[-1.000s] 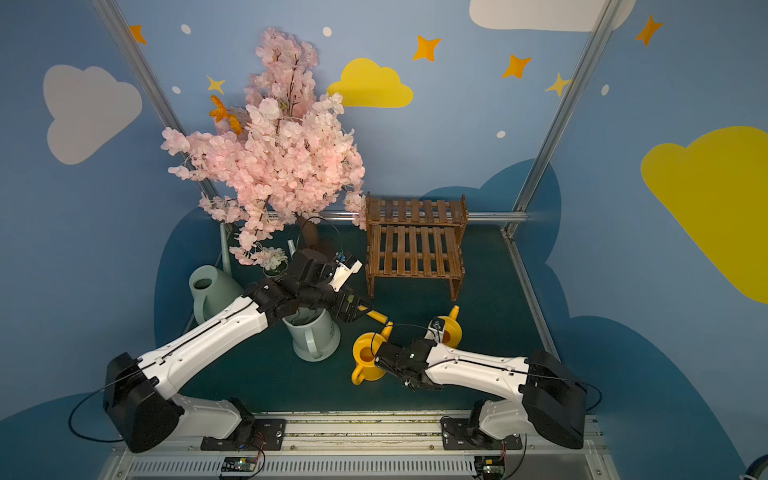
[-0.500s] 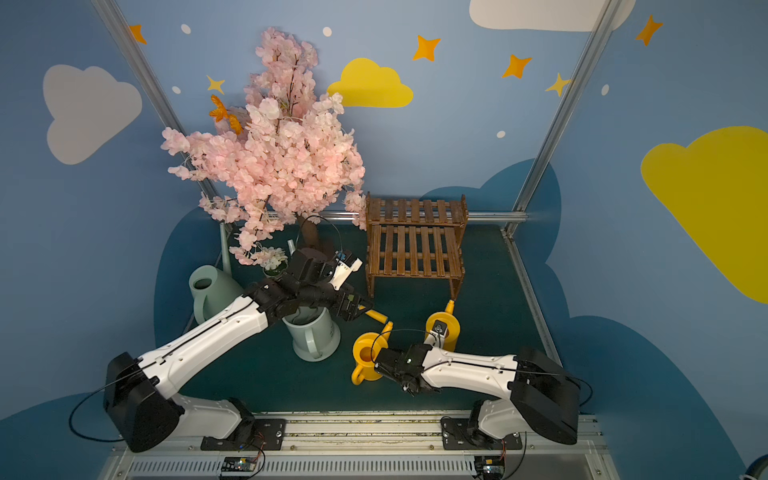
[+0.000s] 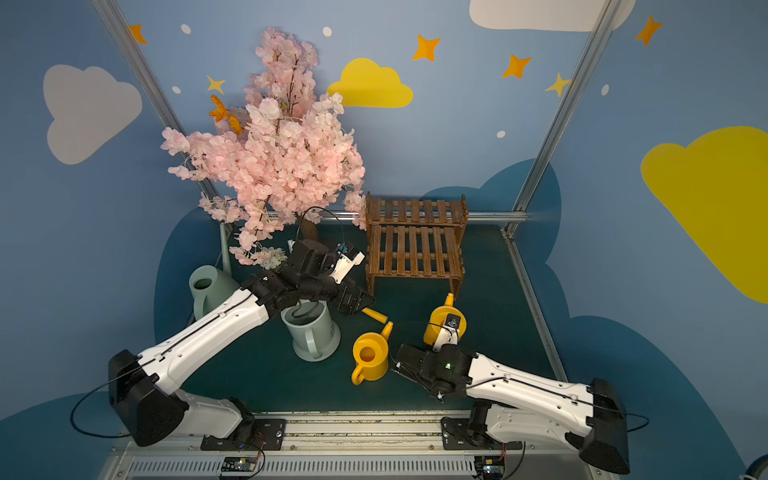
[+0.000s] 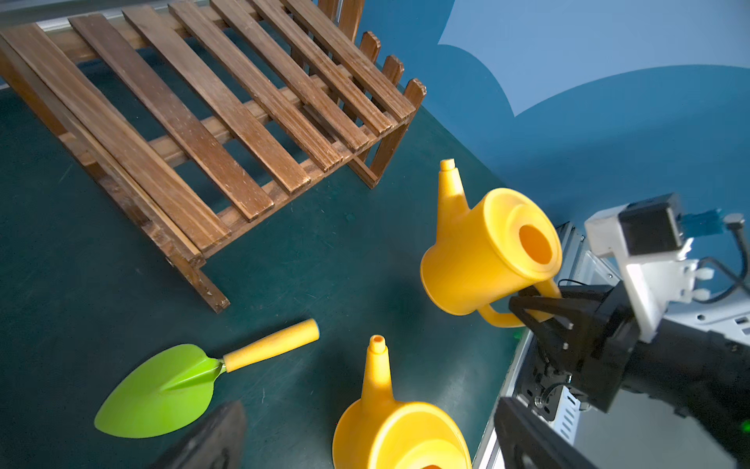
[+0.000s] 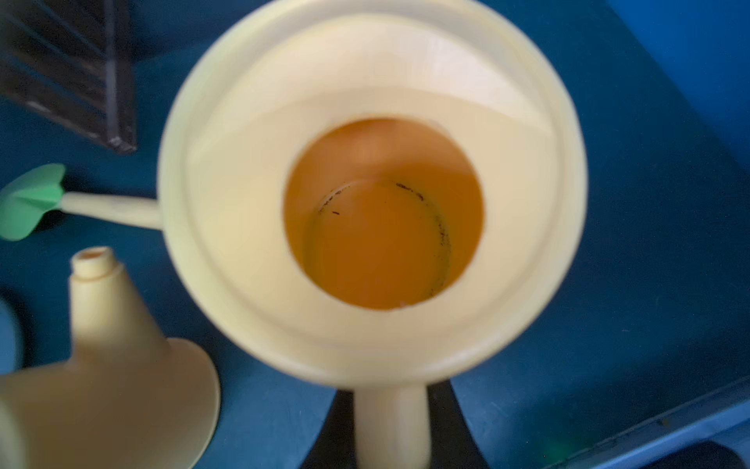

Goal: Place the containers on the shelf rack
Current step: 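Pick up a container from the center of the board.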

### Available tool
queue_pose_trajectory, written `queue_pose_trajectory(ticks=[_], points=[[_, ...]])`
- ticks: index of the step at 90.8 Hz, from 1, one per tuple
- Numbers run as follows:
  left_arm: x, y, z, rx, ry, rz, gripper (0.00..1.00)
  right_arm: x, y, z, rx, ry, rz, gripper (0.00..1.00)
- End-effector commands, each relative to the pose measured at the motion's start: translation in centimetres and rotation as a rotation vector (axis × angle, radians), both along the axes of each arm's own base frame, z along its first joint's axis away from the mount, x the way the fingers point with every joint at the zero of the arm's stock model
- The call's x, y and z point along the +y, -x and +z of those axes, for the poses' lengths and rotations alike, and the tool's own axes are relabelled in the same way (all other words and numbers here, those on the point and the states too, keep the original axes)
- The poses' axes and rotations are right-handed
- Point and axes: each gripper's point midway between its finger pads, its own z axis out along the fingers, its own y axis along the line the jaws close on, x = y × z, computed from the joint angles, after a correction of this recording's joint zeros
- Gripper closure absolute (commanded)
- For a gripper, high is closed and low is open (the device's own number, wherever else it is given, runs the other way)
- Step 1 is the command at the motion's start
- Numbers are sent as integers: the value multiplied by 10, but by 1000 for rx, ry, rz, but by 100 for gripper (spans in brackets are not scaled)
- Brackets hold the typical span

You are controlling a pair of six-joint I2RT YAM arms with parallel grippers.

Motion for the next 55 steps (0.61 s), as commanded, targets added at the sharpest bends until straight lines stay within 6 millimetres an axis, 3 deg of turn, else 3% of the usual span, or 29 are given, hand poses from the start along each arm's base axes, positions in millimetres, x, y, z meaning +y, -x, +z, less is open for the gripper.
queue_pose_trajectory(ticks=[1,23,40,55], points=[[-1,14,4,22,-38,-58,0,-6,7,25,4,36,176,92],[-18,56,-6,76,-88,-154,0,-17,6,66,83,2,312,94],[-19,80,-6,59,-122,-161,0,-9,-21,95,54,23,363,94],[-15,89,-14,40,-152,-115,0,3,-46,103,68,11,422,94]])
